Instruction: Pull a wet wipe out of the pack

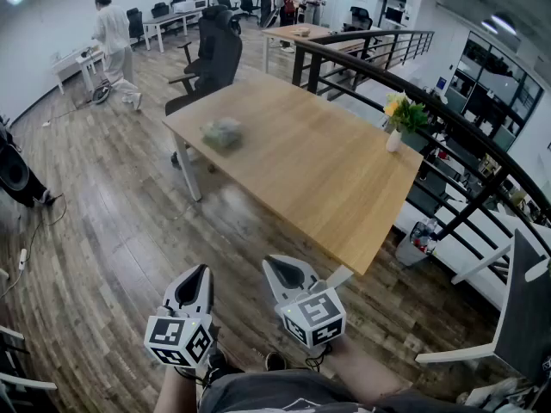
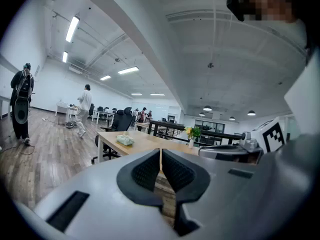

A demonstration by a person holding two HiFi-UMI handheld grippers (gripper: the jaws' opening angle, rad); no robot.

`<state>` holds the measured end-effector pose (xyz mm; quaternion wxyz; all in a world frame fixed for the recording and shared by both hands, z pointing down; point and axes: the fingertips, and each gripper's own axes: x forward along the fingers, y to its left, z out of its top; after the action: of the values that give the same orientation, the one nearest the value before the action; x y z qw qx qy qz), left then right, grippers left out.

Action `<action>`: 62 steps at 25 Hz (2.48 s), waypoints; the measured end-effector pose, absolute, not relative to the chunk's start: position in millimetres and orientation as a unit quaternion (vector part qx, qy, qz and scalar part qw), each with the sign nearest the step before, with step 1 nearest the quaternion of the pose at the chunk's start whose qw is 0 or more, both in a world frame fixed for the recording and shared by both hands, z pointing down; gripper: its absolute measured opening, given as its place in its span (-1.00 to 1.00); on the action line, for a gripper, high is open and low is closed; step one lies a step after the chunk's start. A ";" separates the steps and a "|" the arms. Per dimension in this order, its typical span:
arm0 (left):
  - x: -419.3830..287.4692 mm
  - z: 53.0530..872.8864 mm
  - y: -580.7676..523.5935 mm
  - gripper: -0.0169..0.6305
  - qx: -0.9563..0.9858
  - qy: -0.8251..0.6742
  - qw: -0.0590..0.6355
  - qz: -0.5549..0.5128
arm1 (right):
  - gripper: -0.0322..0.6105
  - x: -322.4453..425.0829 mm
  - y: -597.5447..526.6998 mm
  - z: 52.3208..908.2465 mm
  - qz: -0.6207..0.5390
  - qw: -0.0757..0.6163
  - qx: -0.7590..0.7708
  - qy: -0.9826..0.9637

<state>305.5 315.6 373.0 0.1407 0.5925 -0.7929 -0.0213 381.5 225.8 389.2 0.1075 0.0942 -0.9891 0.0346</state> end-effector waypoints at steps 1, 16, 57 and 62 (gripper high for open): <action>303.0 373.3 316.2 -0.87 0.592 -0.793 0.140 -0.021 | -0.82 378.0 227.6 389.7 0.033 0.108 0.093 -0.989; 315.8 382.1 310.0 -0.87 0.598 -0.789 0.141 -0.016 | -0.82 376.8 237.8 390.1 0.022 0.094 0.065 -0.993; 59.4 406.6 230.0 -0.87 0.617 -0.765 0.181 -0.031 | -0.81 162.5 140.2 440.9 0.040 0.165 0.141 -0.975; 18.7 406.2 224.0 -0.87 0.623 -0.760 0.181 -0.039 | -0.81 128.4 126.6 435.2 0.037 0.165 0.168 -0.971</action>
<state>18.7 224.0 406.2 0.1811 0.6234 -0.7597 -0.0386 128.4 126.6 435.2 0.1647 0.1675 -0.9713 0.0373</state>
